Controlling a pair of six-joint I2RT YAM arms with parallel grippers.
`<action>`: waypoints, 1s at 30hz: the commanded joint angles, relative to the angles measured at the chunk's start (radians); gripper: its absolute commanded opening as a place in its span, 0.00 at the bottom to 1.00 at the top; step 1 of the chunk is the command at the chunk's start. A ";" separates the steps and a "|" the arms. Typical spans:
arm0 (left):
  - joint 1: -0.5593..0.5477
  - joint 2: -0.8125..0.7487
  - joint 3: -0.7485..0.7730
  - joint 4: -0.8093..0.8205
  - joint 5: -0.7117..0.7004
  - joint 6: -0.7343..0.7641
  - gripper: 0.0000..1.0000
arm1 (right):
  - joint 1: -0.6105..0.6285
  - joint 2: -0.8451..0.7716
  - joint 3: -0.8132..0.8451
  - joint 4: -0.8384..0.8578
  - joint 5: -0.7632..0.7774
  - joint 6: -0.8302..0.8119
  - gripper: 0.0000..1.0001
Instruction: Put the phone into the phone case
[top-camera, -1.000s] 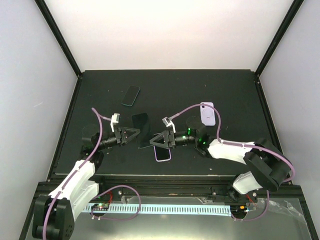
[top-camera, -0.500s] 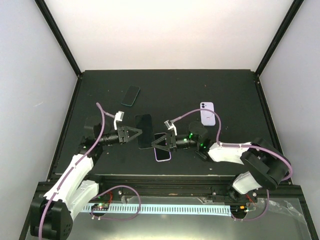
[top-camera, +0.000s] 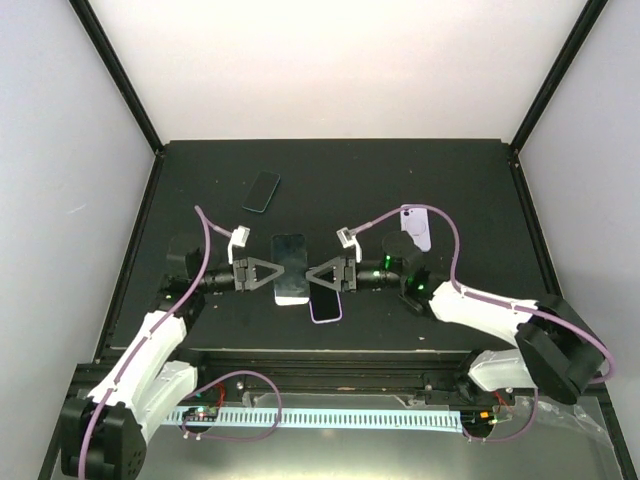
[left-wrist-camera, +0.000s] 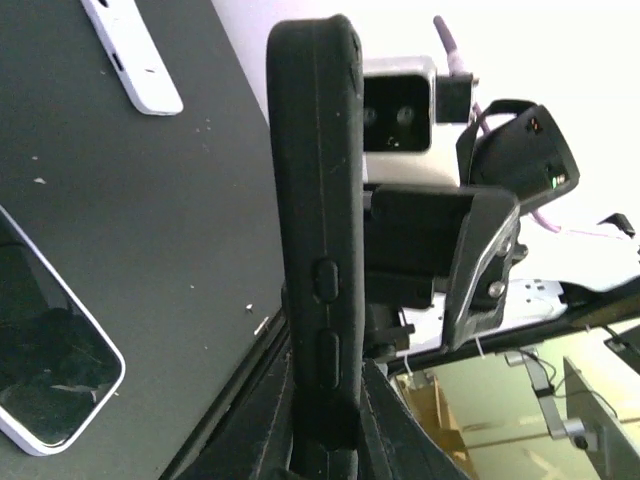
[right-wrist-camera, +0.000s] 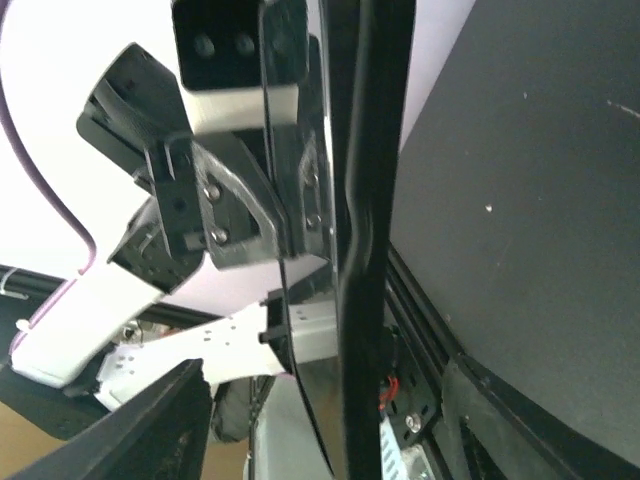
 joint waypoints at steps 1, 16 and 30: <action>-0.013 -0.056 0.002 0.085 0.097 0.001 0.02 | -0.017 -0.055 0.052 -0.133 0.041 -0.142 0.67; -0.112 -0.076 0.005 0.075 0.153 0.028 0.02 | -0.055 -0.046 0.151 -0.001 -0.078 -0.059 0.62; -0.113 0.034 0.128 -0.402 -0.058 0.323 0.02 | -0.059 -0.133 0.218 -0.267 0.023 -0.256 0.02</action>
